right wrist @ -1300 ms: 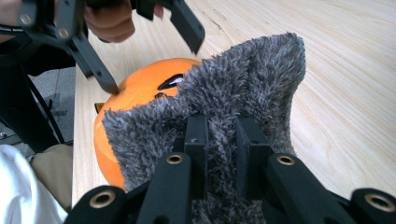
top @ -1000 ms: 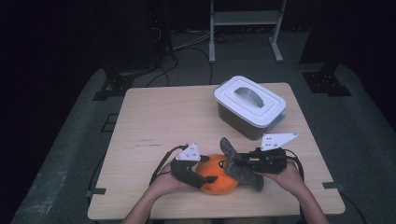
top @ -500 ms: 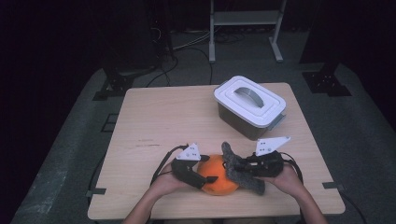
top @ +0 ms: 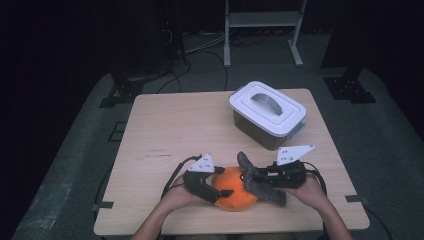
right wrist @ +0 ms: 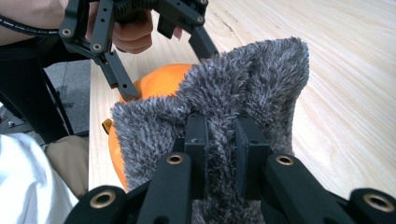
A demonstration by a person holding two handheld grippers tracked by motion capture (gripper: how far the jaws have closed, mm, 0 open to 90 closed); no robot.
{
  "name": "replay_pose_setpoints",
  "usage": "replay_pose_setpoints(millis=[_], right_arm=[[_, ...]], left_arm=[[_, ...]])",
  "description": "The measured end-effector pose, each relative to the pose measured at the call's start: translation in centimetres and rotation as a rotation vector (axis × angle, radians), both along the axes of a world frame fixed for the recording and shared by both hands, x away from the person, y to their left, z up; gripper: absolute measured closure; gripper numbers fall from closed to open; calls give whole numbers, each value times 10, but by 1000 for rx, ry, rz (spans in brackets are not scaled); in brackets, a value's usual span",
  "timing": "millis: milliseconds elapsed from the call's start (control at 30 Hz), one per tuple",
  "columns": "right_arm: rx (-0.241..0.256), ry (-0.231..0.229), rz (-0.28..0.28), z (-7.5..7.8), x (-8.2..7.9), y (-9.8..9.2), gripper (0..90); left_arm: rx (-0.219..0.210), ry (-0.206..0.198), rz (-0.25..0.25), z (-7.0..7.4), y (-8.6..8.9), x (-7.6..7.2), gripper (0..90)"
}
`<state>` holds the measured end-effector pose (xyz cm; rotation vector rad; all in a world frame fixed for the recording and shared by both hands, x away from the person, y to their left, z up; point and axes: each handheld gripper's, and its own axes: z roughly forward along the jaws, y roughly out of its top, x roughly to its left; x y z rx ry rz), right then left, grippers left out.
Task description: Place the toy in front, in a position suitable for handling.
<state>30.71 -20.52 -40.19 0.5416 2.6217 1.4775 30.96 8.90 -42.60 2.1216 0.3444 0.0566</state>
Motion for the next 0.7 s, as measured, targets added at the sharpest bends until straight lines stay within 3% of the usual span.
replay_pose_setpoints(millis=[133,233,433,567,700], right_arm=[[4,1,-1,0,0,-1,766],[18,3,-4,2,-1,-3,767],[40,-9,-19,9,-5,-14,767],[72,-34,-60,21,-9,-34,767],[47,-43,-106,27,-17,-55,767]], left_arm=[[17,-36,-9,3,1,-3,385],[21,-44,-9,5,2,-4,426],[25,-50,-11,7,2,-4,405],[25,-52,-12,7,2,-5,384],[27,-61,-15,7,1,-6,364]])
